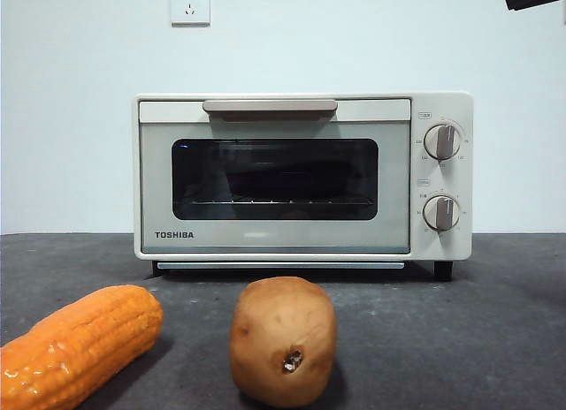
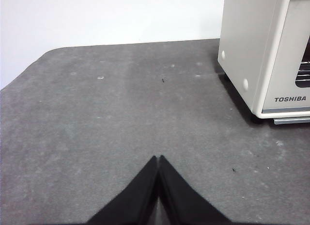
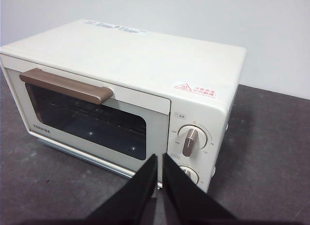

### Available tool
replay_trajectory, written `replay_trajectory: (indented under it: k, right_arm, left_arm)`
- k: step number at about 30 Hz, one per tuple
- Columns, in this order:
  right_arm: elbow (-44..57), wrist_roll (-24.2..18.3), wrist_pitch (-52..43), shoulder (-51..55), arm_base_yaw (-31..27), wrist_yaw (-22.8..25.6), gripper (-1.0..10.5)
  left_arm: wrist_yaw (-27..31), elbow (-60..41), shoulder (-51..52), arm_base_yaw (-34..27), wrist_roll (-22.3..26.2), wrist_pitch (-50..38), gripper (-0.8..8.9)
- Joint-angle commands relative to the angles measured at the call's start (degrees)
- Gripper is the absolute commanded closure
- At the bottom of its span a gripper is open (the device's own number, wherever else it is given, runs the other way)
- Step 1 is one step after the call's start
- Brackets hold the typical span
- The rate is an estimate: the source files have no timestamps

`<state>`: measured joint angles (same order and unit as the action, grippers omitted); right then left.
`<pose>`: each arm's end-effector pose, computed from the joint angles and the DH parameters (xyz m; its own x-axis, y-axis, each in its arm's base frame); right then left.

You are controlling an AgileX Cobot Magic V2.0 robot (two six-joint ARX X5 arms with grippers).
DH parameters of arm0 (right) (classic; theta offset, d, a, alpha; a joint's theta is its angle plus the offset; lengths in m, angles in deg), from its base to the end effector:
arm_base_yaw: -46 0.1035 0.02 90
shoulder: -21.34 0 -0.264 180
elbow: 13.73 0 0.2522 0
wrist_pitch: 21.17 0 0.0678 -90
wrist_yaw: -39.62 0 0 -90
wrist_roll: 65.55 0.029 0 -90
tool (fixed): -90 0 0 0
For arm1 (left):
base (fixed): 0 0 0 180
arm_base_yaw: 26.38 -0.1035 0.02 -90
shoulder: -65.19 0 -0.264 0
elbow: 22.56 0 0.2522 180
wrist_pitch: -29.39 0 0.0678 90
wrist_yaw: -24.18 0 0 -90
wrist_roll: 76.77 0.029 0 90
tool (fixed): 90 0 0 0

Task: Take the eggplant from the table,put the eggplant in the oven

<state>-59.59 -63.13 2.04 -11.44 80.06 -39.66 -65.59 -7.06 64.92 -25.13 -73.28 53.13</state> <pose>0.1178 0.0731 0.2866 0.9055 0.3876 -0.1728 -0.3921 0.9199 0.0089 0.0951 -0.0020 0.1567 0.9888 -0.0176 -0.1480 0.0268 0.9978 0.0608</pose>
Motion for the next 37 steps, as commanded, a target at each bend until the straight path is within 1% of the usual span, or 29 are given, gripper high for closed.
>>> replay_trajectory:
  k: [1,7,9,11,12,14,15,17,19,22,25,28,31,37]
  right_arm:
    - [-0.2,0.6,-0.7,-0.3,0.3,0.3,9.4]
    - [-0.2,0.6,-0.7,-0.3,0.3,0.2,9.4]
    - [-0.2,-0.6,-0.4,-0.3,0.3,0.3,9.4]
    - [-0.1,-4.6,0.0,0.5,0.2,0.9,9.4]
    - [-0.1,-6.5,0.7,1.9,-0.2,2.4,9.4]
    - [0.6,-9.3,1.0,5.1,-2.6,4.9,9.4]
    - [1.4,-10.6,0.9,7.0,-4.5,4.9,9.4]
    - [3.0,-11.0,0.8,10.0,-9.0,2.5,9.4]
    - [5.3,-9.9,0.8,12.9,-14.2,-2.0,9.4]
    - [9.0,-8.3,0.8,17.1,-21.4,-6.3,9.4]
    - [12.6,-8.3,0.2,20.5,-27.2,-9.8,9.4]
    - [16.0,-8.2,-0.4,23.0,-31.1,-13.6,9.4]
    - [19.3,-8.2,-0.5,25.2,-33.7,-13.9,9.4]
    - [25.3,-7.7,-0.5,28.7,-36.2,-14.0,9.4]
  left_arm:
    - [0.0,-1.5,0.1,-0.1,-0.1,-1.0,8.1]
    - [0.0,-1.5,0.1,-0.1,-0.1,-1.0,8.1]
    - [0.0,-1.5,0.1,-0.1,-0.1,-1.0,8.1]
    - [0.0,-1.5,0.1,-0.1,-0.1,-1.0,8.1]
    - [0.0,-1.5,0.1,-0.1,-0.1,-1.0,8.1]
    - [0.0,-1.5,0.1,-0.1,-0.1,-1.0,8.1]
    - [0.0,-1.5,0.1,-0.1,-0.1,-1.0,8.1]
    - [0.0,-1.5,0.1,-0.1,-0.1,-1.0,8.1]
    - [0.0,-1.5,0.1,-0.1,-0.1,-1.0,8.1]
    - [0.0,-1.5,0.1,-0.1,-0.1,-1.0,8.1]
    - [0.0,-1.5,0.1,-0.1,-0.1,-1.0,8.1]
    - [0.0,-1.5,0.1,-0.1,-0.1,-1.0,8.1]
    - [0.0,-1.5,0.1,-0.1,-0.1,-1.0,8.1]
    - [0.0,-1.5,0.1,-0.1,-0.1,-1.0,8.1]
